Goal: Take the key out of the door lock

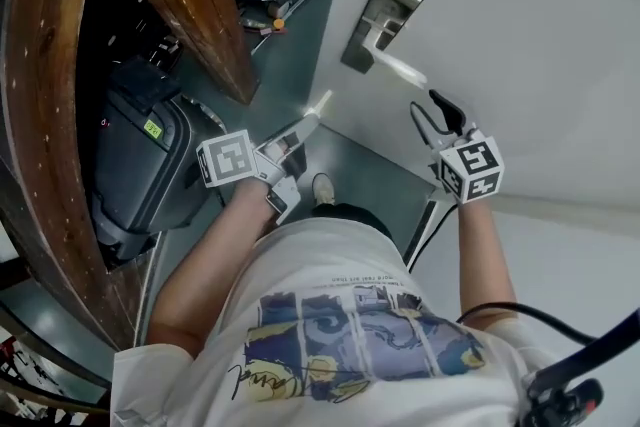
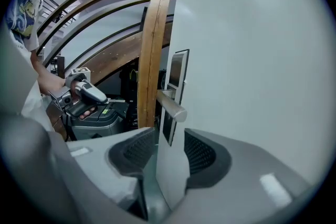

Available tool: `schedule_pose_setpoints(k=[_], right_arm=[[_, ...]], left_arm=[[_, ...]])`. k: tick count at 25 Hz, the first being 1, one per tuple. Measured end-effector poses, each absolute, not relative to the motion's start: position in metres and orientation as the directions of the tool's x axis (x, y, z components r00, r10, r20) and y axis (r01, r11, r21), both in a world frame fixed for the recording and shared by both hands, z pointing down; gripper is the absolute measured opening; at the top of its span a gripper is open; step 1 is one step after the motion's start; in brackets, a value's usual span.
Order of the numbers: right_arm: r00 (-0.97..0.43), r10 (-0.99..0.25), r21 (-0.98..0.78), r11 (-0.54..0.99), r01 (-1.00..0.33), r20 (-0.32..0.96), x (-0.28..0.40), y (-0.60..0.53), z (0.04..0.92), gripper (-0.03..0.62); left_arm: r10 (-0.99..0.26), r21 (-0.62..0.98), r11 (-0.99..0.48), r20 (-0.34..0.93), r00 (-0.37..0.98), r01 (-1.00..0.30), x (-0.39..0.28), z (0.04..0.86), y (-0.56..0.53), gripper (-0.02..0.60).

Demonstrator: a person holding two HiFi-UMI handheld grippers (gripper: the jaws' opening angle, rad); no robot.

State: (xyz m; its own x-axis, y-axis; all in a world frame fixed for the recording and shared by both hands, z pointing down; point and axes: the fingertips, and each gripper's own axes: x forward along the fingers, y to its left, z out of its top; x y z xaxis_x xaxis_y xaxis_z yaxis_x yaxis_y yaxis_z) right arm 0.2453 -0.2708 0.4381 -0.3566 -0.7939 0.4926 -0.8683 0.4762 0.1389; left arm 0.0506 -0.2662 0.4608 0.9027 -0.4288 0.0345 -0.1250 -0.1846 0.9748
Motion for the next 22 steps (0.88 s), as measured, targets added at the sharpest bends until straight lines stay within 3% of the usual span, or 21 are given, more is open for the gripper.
schedule_pose_setpoints(k=[6, 13, 22], right_arm=[[-0.316, -0.802, 0.120, 0.429, -0.895, 0.507, 0.217, -0.220, 0.439, 0.160], [-0.361, -0.806, 0.091, 0.451, -0.888, 0.469, 0.152, -0.166, 0.429, 0.145], [-0.386, -0.789, 0.061, 0.468, -0.882, 0.477, 0.092, -0.106, 0.429, 0.117]], left_arm=[[-0.387, 0.927, -0.306, 0.086, 0.918, -0.216, 0.030, 0.452, -0.242, 0.026], [-0.340, 0.812, -0.494, 0.148, 0.929, -0.310, 0.008, 0.433, -0.206, 0.026], [-0.243, 0.650, -0.685, 0.223, 0.944, -0.329, -0.008, 0.418, -0.150, 0.026]])
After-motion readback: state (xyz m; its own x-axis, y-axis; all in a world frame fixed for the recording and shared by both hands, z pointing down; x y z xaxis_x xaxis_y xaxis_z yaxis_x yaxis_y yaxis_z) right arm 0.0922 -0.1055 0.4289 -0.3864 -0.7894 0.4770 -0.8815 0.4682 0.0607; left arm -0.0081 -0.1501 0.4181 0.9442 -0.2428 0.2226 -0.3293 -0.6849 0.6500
